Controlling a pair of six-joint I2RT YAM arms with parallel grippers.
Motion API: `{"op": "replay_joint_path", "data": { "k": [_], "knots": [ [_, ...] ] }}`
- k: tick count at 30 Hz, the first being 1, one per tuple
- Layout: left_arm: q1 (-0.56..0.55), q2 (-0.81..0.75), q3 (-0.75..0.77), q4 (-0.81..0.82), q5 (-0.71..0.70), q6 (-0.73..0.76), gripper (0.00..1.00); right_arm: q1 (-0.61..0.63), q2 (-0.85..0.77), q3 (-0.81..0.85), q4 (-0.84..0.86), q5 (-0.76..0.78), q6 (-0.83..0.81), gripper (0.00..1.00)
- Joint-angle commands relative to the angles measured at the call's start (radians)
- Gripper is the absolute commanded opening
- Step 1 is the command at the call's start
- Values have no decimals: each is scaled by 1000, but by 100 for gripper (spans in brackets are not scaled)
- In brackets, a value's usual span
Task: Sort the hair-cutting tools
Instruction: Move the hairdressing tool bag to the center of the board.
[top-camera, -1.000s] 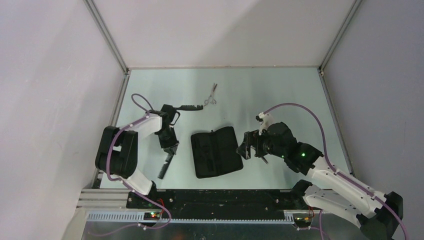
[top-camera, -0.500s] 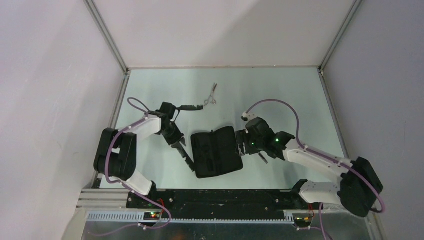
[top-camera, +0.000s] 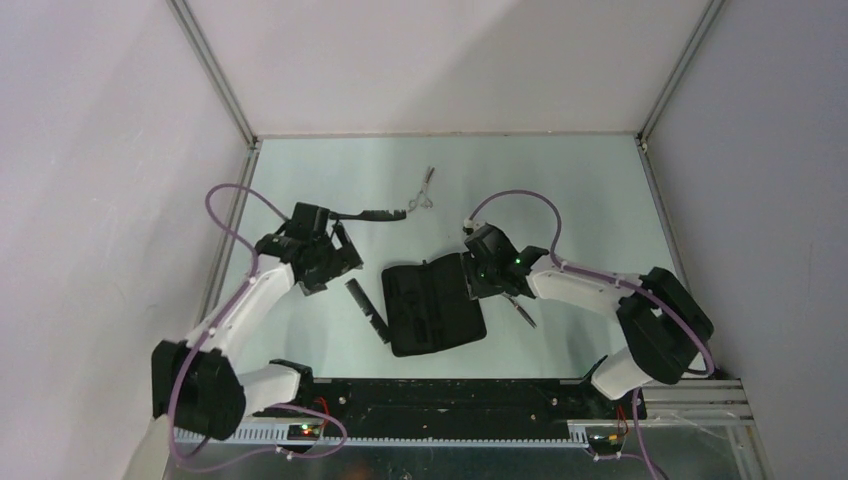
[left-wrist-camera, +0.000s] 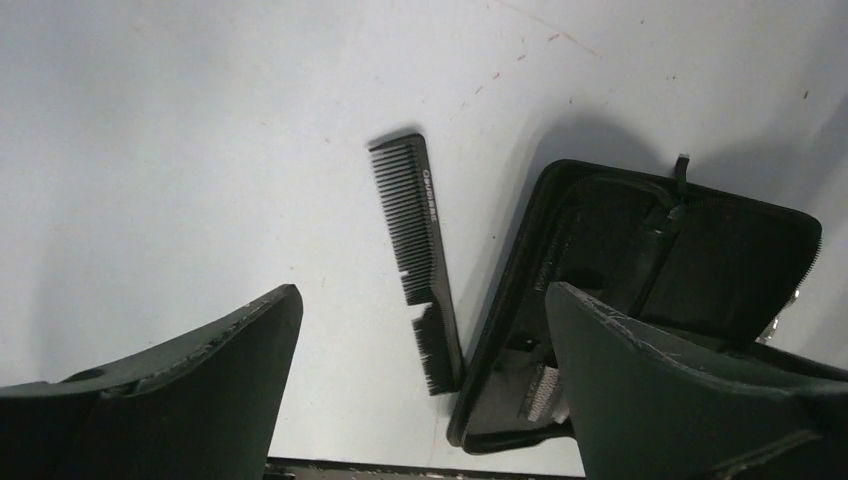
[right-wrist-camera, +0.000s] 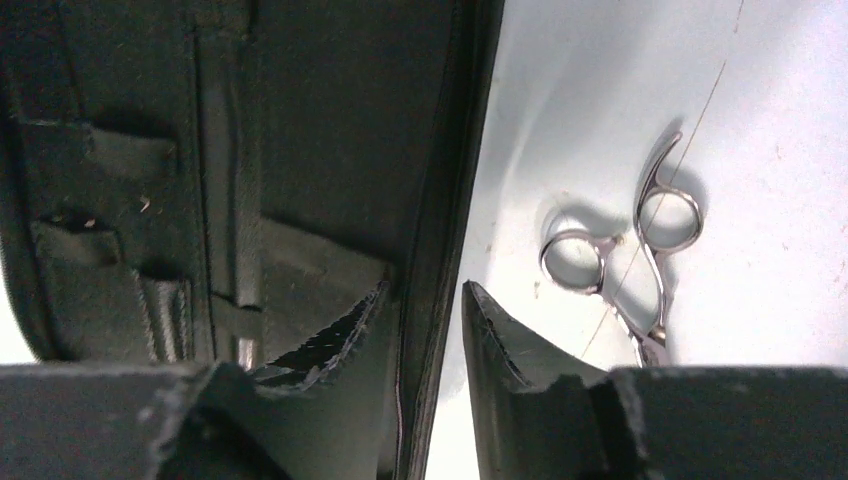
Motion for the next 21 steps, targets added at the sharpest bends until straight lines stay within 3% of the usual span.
{"op": "replay_joint_path", "data": {
  "k": [1, 6, 21],
  "knots": [
    [5, -122, -41, -17, -105, 64, 99, -30, 83, 70, 65, 22, 2, 33],
    [5, -217, -108, 32, -133, 78, 100, -88, 165, 112, 77, 28, 26, 1],
    [5, -191, -233, 169, -40, 25, 100, -296, 289, 234, 95, 121, 243, 0]
  ]
}}
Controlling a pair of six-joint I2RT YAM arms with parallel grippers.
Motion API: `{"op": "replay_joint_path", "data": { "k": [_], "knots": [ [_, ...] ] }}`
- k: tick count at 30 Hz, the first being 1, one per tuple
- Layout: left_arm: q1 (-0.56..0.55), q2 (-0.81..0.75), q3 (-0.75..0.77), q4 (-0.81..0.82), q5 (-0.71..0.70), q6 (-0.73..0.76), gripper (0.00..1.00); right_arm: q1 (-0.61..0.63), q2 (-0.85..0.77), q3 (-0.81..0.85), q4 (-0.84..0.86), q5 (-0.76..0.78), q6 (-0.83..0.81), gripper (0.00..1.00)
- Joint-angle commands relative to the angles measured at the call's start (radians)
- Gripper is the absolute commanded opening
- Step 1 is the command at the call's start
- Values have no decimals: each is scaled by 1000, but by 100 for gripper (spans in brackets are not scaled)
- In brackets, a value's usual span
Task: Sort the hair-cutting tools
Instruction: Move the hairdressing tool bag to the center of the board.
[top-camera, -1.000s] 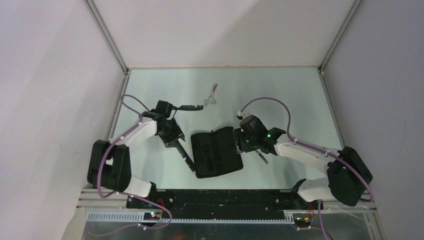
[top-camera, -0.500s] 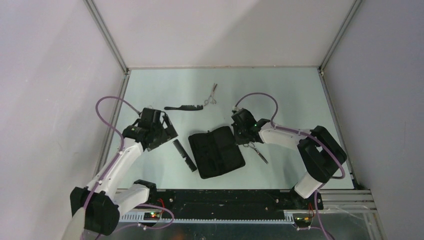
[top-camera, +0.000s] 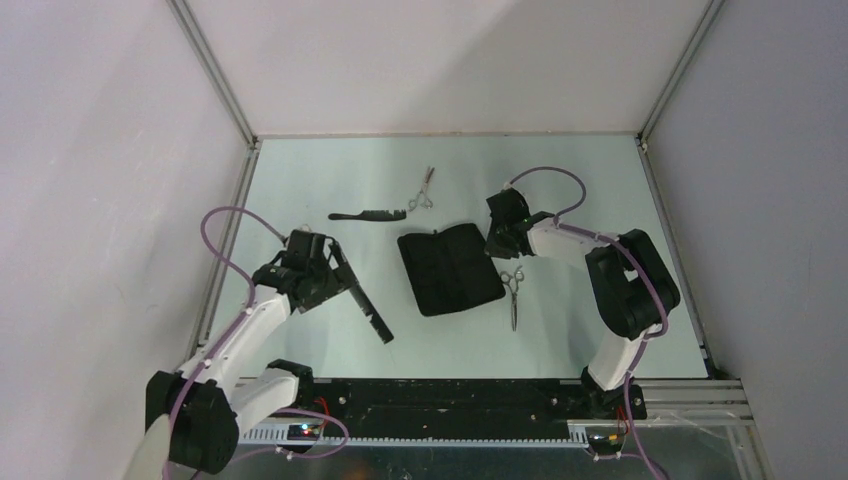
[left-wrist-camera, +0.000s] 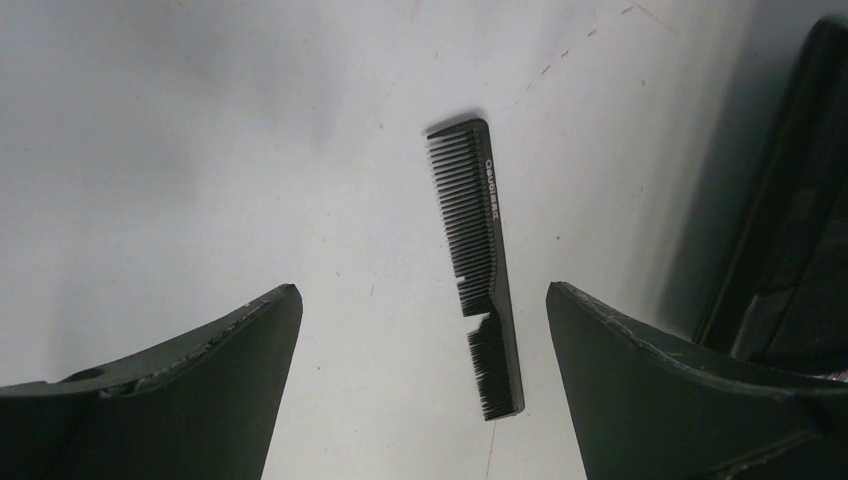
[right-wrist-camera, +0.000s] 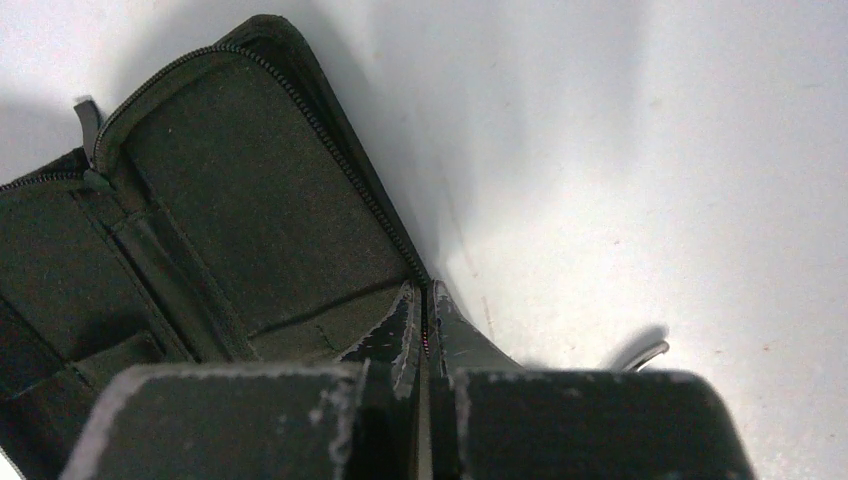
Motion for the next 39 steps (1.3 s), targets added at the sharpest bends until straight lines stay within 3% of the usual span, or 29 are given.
{"op": "replay_joint_path", "data": {
  "k": [1, 7, 12, 17, 21, 33, 39],
  "knots": [
    [4, 15, -25, 72, 38, -27, 100, -41, 16, 52, 33, 92, 73, 0],
    [-1, 65, -36, 79, 48, -62, 100, -61, 4, 69, 53, 33, -11, 2],
    [-22, 145, -7, 60, 44, -106, 99, -27, -52, 85, 32, 16, -89, 29],
    [-46, 225, 49, 5, -10, -143, 95, 38, -170, 87, -28, 75, -165, 64],
    [-59, 284, 116, -43, -51, -193, 88, 124, -252, 89, -86, 115, -206, 78],
    [-73, 467, 277, -122, -110, -269, 61, 354, -303, 82, -155, 227, -224, 84],
    [-74, 560, 334, -119, -101, -275, 57, 416, -285, 75, -152, 260, -233, 85]
  ]
}}
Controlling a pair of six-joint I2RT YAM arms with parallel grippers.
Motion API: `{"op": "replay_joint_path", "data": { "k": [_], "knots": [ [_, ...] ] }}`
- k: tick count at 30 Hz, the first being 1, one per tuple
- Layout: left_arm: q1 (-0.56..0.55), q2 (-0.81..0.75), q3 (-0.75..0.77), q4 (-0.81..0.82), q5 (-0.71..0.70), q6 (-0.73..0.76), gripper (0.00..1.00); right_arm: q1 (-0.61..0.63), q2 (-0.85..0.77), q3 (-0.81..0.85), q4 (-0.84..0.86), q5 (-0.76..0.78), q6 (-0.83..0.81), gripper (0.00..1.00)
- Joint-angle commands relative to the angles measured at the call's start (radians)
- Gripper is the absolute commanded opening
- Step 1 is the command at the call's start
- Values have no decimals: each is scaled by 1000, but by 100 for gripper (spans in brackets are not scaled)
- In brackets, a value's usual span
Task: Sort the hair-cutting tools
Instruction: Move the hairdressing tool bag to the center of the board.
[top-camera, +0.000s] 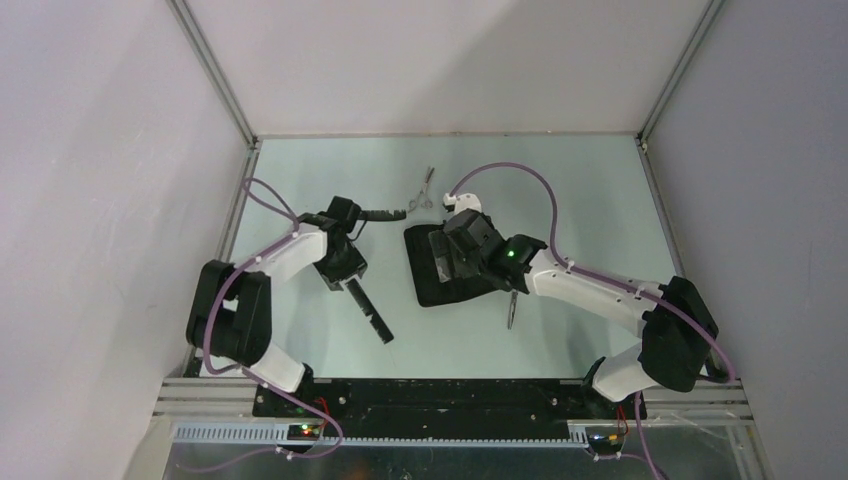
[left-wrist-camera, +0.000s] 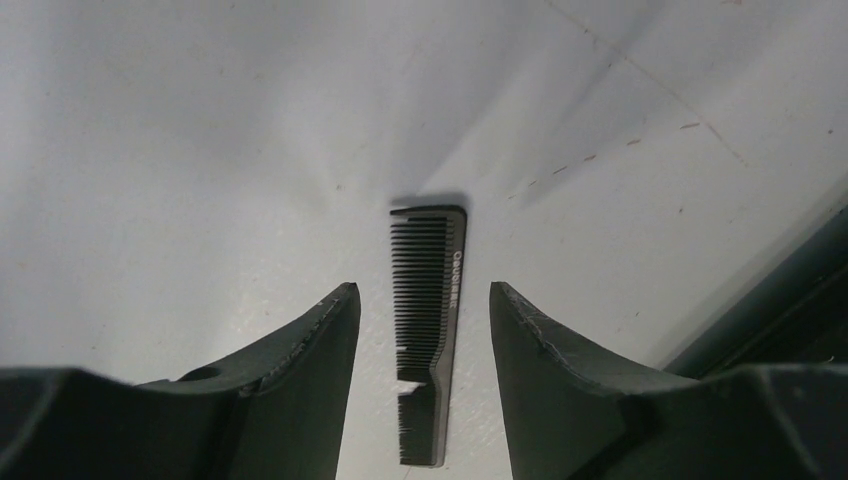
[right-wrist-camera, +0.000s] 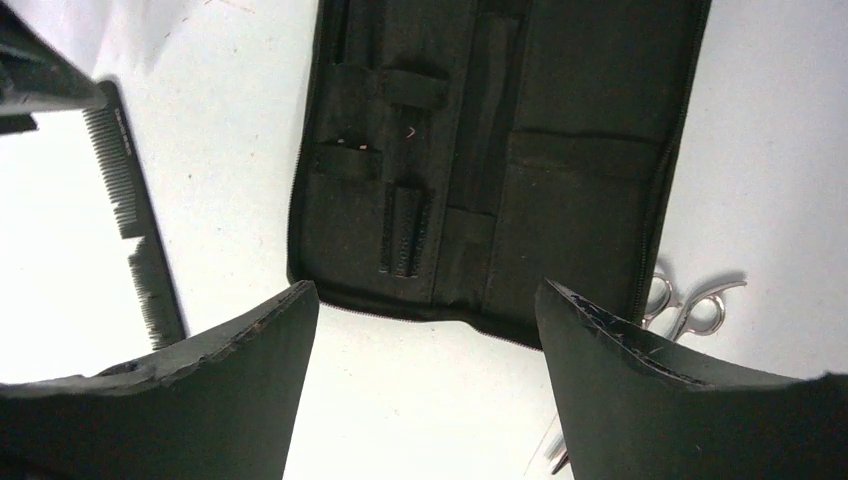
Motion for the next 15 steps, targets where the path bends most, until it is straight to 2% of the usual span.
{"op": "replay_joint_path", "data": {
  "k": [1, 11, 15],
  "knots": [
    [-7, 49, 54, -10, -17, -32, 57, 44, 11, 13, 3, 57, -21, 85],
    [-8, 137, 60, 34, 16, -35, 56, 116, 29, 13, 22, 55, -30, 86],
    [-7, 160, 45, 40, 26, -36, 53, 147, 36, 13, 37, 50, -36, 86]
  ]
}}
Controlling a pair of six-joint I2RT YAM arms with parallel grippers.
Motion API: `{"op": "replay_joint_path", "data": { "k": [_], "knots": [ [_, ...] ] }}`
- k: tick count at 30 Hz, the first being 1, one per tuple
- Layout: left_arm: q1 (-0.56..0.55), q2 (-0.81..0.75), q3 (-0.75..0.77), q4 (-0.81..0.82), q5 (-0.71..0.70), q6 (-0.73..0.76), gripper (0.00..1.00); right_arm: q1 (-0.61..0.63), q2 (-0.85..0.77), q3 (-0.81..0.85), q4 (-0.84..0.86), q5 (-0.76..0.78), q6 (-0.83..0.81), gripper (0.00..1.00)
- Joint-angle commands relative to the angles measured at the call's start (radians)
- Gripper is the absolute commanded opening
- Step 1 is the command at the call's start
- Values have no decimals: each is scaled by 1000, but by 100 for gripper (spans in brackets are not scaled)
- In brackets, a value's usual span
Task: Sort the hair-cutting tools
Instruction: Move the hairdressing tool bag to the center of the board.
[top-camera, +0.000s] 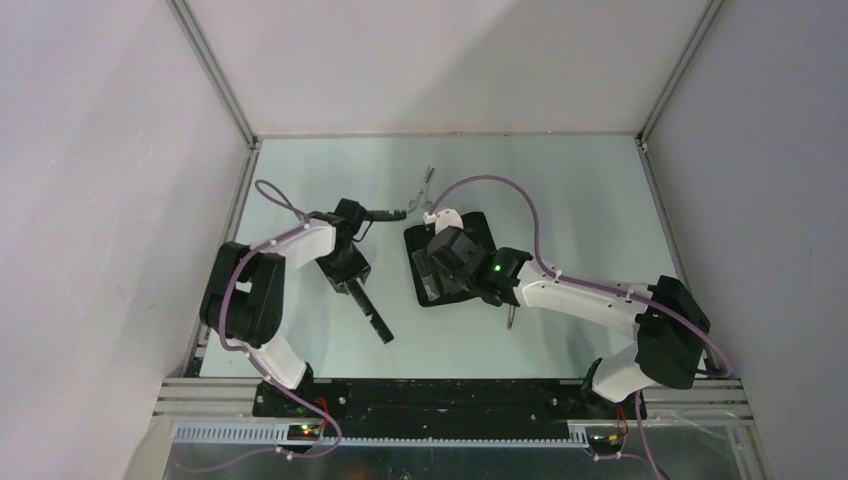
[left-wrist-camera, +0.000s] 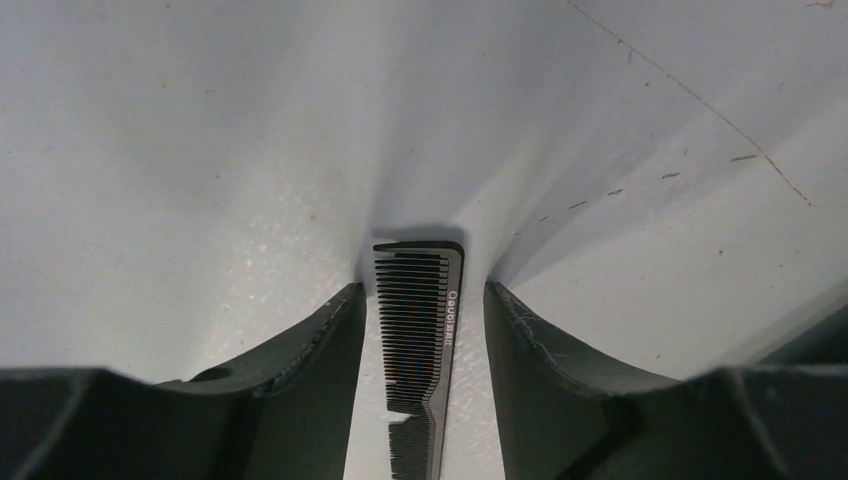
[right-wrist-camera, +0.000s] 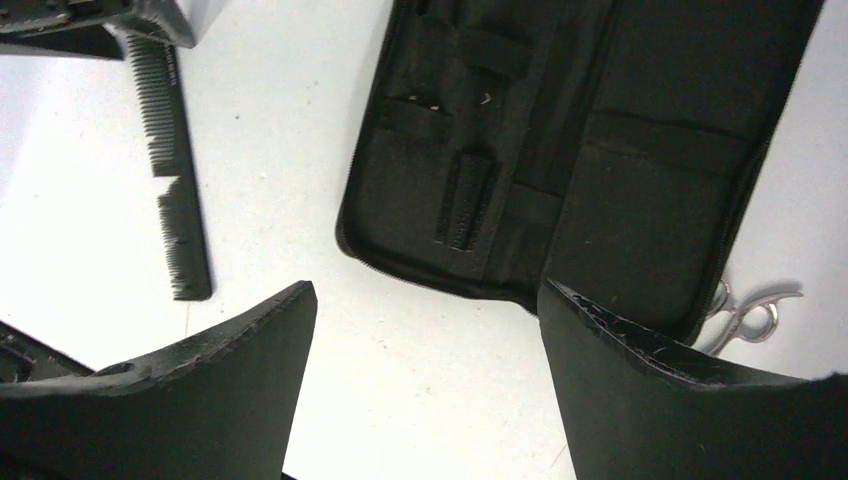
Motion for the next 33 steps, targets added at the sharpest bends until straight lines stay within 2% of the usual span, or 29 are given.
{"op": "replay_joint_path", "data": {
  "k": [1, 9, 19, 25, 33],
  "knots": [
    [-8, 22, 4, 24, 8, -28, 52, 36, 12, 13, 36, 21, -16, 86],
    [-8, 32, -43, 48, 51, -45, 38, 86, 39, 13, 63, 7, -30, 86],
    [-7, -29, -85, 95, 135, -83, 21, 175, 100, 13, 119, -25, -52, 86],
    [-7, -70, -99, 117, 167, -101, 16, 197, 128, 13, 132, -38, -93, 85],
    [-6, -88, -133, 165, 231, -112, 15, 219, 212, 14, 188, -114, -141, 83]
  ]
}}
